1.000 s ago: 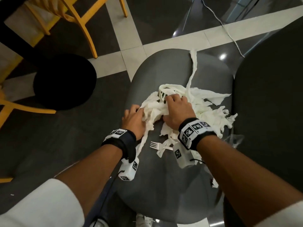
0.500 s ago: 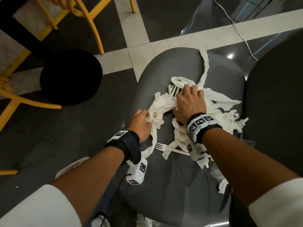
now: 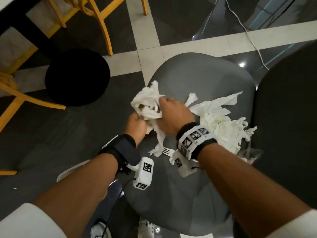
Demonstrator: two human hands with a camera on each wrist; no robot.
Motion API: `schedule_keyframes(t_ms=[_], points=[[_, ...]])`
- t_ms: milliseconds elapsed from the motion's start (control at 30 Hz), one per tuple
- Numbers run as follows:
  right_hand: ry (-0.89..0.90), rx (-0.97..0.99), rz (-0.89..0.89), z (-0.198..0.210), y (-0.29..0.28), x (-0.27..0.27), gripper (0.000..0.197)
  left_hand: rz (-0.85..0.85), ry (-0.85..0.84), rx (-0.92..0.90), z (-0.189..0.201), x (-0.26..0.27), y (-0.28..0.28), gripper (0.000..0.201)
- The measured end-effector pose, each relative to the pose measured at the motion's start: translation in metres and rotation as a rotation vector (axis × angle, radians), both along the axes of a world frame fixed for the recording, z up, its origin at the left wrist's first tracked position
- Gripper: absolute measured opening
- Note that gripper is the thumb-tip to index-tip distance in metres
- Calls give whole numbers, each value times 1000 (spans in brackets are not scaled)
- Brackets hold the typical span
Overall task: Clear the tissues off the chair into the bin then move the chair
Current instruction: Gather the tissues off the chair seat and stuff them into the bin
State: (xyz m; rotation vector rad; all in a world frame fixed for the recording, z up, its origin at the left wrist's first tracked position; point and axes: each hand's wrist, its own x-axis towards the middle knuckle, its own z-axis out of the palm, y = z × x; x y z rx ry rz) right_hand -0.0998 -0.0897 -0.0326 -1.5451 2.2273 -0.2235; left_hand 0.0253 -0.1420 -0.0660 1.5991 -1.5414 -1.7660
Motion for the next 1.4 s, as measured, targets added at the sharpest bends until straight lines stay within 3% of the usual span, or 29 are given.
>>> schedule_keyframes(t_ms=[67,200,400,467,567,733,867,967,1000,1067,1167,1233,1300,1400], points=[[-206,-38,-52,10,-3,39,40,154,140,154,22,13,0,27],[-577,-126,-247,12,-3,107,48,274,425,410,54,63,-4,41],[-798,-178,-118,4,8,209,38,239,343,528,44,175,-2,43],[-792,-93,-68,-21,7,252,36,261,294,508,31,220,-2,41],[-775,47,-11,-62,6,317,56,352,234,491,0,288,2,40],[-822,132,-13,-123,2,395,42,427,133,491,-73,371,9,53],[-697,321,-25,-198,4,424,46,355,17,536,-142,415,22,58],[-493,519,-104,-260,4,425,48,301,-25,531,-174,430,30,37],[-442,570,-108,-273,4,426,53,281,-36,519,-180,432,31,33],[-368,637,-60,-296,3,428,83,211,-102,481,-192,435,29,50],[-172,648,160,-312,0,428,122,106,-142,438,-229,438,30,84],[-88,697,244,-314,-2,430,133,32,-211,393,-224,435,27,81],[-152,710,192,-305,-6,432,124,-19,-290,312,-210,433,24,69],[-286,603,53,-270,-13,425,107,50,-384,240,-191,432,14,61]])
